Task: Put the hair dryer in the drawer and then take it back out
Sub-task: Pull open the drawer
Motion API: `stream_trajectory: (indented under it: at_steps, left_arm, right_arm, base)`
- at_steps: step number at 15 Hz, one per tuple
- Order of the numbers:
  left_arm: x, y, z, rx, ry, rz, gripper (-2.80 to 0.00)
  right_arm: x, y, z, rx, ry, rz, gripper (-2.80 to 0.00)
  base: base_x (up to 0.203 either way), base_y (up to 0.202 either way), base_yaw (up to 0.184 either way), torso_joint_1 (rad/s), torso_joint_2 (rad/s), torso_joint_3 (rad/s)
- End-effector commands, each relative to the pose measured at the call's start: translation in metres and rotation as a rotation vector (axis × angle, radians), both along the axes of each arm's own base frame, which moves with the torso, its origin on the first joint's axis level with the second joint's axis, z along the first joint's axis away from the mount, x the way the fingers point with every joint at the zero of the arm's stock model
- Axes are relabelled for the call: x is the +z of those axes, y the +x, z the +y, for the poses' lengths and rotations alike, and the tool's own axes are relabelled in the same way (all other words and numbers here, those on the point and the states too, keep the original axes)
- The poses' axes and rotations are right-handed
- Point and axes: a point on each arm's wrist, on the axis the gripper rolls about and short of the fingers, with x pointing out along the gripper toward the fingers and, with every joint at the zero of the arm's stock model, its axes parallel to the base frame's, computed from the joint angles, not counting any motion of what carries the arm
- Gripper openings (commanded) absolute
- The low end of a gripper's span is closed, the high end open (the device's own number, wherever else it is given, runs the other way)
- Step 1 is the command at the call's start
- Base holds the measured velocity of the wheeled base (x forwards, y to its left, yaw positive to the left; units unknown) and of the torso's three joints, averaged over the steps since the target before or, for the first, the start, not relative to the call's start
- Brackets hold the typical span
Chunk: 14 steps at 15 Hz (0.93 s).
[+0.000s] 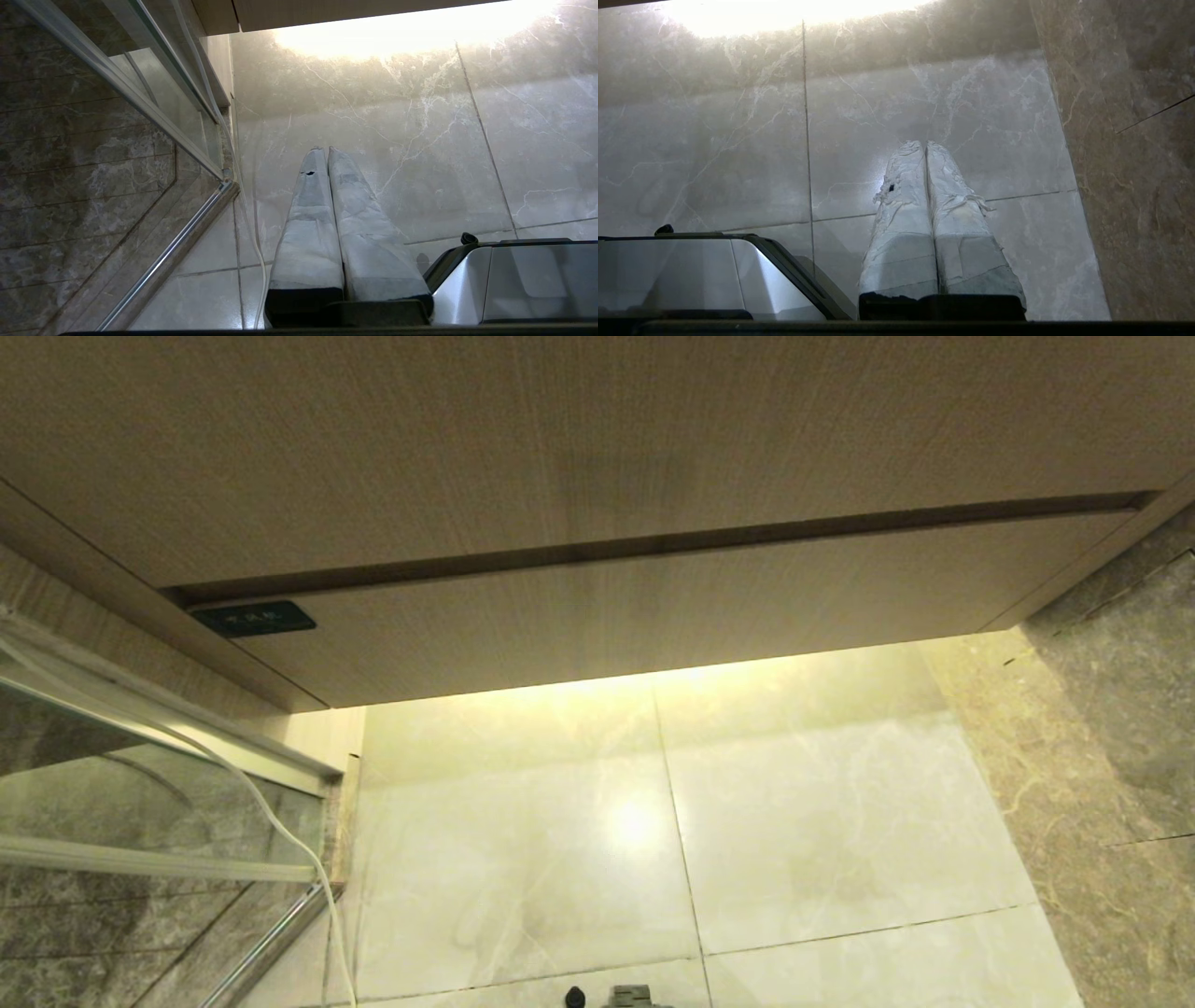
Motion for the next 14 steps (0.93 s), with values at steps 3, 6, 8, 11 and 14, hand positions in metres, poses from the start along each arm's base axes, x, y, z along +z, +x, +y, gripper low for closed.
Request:
stream_trajectory:
  at_steps: [3,6,8,11,14]
  left_arm:
    - [0.000,0.000,0.000,0.000,0.000,0.000,-2.80]
    - [0.000,0.000,0.000,0.001,0.000,0.001,-2.80]
    - [0.000,0.000,0.000,0.000,0.000,0.000,-2.80]
    - [0.000,0.000,0.000,0.001,0.000,0.000,-2.80]
    - [0.000,0.000,0.000,0.001,0.000,0.001,-2.80]
  right_arm:
    - [0.000,0.000,0.000,0.000,0.004,0.001,-2.80]
    - [0.000,0.000,0.000,0.001,-0.017,0.001,-2.80]
    - [0.000,0.000,0.000,0.001,-0.015,0.000,-2.80]
    - [0.016,-0.005,0.000,0.010,-0.023,-0.047,-2.80]
    - [0.087,-0.030,0.001,0.020,-0.027,-0.135,-2.80]
  base:
    - [0.000,0.000,0.000,0.000,0.00,0.000]
    - [0.000,0.000,0.000,0.000,0.00,0.000]
    - [0.000,0.000,0.000,0.000,0.00,0.000]
    - [0.000,0.000,0.000,0.000,0.00,0.000]
    - [0.000,0.000,0.000,0.000,0.00,0.000]
